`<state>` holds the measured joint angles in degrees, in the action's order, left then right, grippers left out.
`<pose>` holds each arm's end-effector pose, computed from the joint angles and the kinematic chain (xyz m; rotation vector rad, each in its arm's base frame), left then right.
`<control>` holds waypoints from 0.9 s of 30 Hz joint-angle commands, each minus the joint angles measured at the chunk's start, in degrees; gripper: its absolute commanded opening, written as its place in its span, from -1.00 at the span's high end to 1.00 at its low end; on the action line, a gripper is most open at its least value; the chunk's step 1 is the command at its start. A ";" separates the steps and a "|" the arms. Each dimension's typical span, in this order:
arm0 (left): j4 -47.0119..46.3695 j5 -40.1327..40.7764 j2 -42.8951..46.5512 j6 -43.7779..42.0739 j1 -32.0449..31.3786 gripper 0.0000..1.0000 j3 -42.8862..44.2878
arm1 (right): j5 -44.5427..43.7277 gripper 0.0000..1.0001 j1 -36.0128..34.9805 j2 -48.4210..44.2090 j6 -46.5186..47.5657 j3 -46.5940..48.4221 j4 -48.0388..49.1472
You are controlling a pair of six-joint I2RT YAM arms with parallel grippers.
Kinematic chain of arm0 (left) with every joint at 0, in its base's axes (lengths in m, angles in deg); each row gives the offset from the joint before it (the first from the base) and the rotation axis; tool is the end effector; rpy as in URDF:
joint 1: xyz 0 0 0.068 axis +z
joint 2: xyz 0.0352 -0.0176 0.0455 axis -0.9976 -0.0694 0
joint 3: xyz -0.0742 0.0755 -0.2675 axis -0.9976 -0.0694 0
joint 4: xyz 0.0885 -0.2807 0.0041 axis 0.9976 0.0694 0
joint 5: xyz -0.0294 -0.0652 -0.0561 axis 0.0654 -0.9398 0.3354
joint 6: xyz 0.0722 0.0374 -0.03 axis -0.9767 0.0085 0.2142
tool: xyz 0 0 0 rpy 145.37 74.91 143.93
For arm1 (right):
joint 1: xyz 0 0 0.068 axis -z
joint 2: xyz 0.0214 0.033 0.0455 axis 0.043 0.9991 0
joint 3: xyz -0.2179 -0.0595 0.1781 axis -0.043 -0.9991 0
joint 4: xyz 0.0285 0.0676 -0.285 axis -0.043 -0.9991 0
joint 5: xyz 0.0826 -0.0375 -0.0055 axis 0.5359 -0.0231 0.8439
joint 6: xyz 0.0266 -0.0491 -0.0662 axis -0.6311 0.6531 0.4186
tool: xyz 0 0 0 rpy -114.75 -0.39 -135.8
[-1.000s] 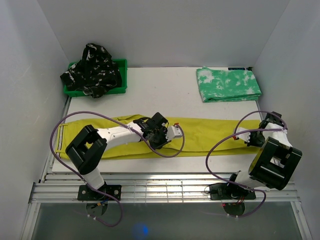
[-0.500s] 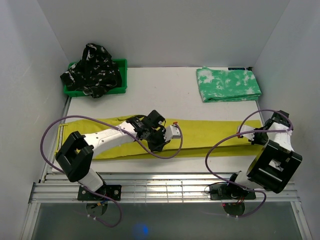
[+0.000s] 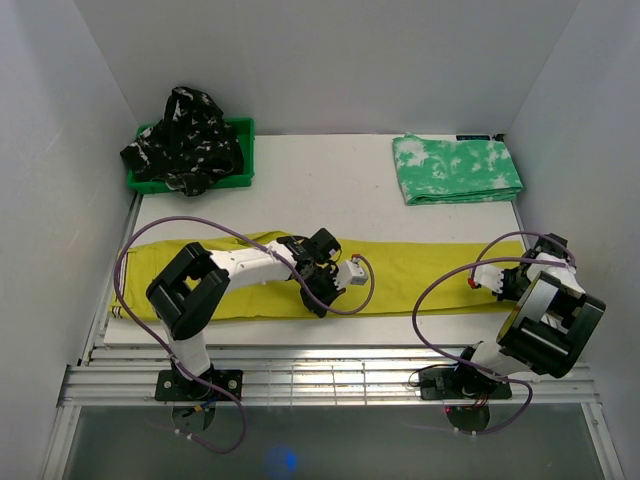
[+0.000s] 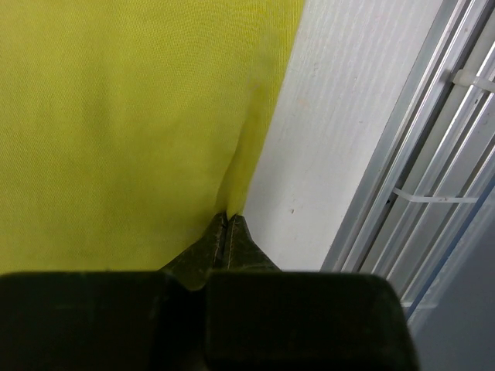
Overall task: Fold and stack the trousers
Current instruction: Fold the trousers
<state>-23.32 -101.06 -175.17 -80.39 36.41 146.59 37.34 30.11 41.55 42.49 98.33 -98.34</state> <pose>0.2137 -0.2995 0.1141 1.7209 2.3739 -0.7030 0.2273 -0.1475 0.1101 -1.9287 2.3615 -0.4186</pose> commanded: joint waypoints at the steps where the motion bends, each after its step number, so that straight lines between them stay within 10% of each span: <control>1: 1.21 1.53 -2.59 -0.07 -0.41 1.00 -1.04 | -0.83 0.85 0.38 -1.27 0.29 0.25 2.25; 17: 1.83 3.02 -0.92 0.11 -0.41 1.00 -3.06 | 0.40 0.85 2.93 -4.96 2.66 8.69 -9.44; 27: 1.91 3.29 -1.10 0.11 -0.41 1.00 -2.28 | -3.20 0.85 3.90 -10.33 5.92 -4.49 -5.50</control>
<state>-24.46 -101.24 -174.91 -79.75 36.33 146.05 37.10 33.55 31.97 44.59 96.49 -105.44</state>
